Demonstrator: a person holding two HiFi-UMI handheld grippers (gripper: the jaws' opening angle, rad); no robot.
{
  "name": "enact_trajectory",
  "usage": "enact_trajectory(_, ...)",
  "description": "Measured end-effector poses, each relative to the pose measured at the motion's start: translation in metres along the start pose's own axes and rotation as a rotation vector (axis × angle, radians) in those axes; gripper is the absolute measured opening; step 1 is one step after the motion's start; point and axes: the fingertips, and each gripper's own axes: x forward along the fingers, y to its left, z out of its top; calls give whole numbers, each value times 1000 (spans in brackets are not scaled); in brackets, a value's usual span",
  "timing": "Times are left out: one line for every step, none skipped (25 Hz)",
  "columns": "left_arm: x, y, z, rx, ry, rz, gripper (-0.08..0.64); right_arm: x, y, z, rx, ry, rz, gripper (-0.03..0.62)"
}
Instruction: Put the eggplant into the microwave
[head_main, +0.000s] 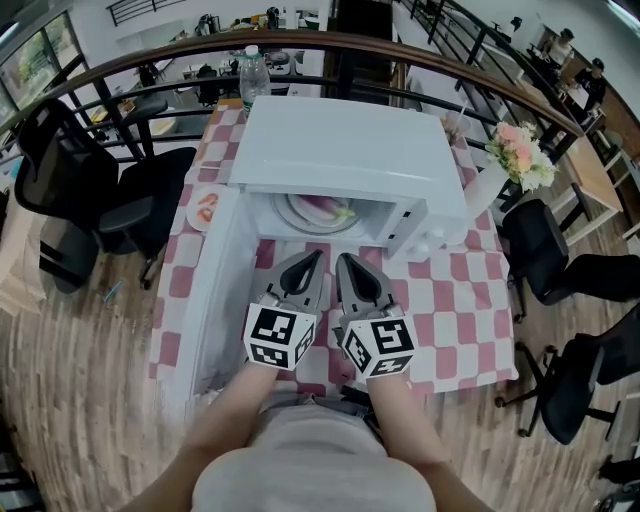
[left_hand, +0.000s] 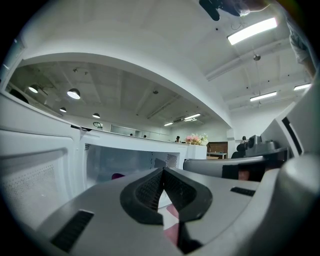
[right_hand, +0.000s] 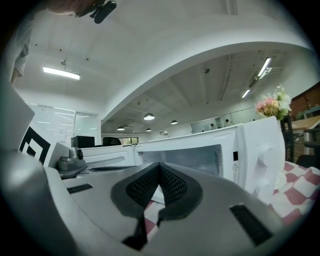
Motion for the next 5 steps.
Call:
enact_trajectory(0, 1, 0, -2, -3, 0, 5, 0, 0, 0, 0, 1, -1, 23)
enact_trajectory(0, 2, 1, -5, -6, 1, 5, 1, 1, -1, 1, 3, -1, 23)
enact_trajectory(0, 3, 2, -10, -9, 2, 5, 1, 1, -1, 2, 4, -3, 23)
enact_trajectory(0, 4, 2, -16, -12, 3, 5, 1, 1, -1, 3, 6, -4, 23)
enact_trajectory(0, 5, 2, -22, -14, 6, 5, 1, 1, -1, 4, 7, -6, 23)
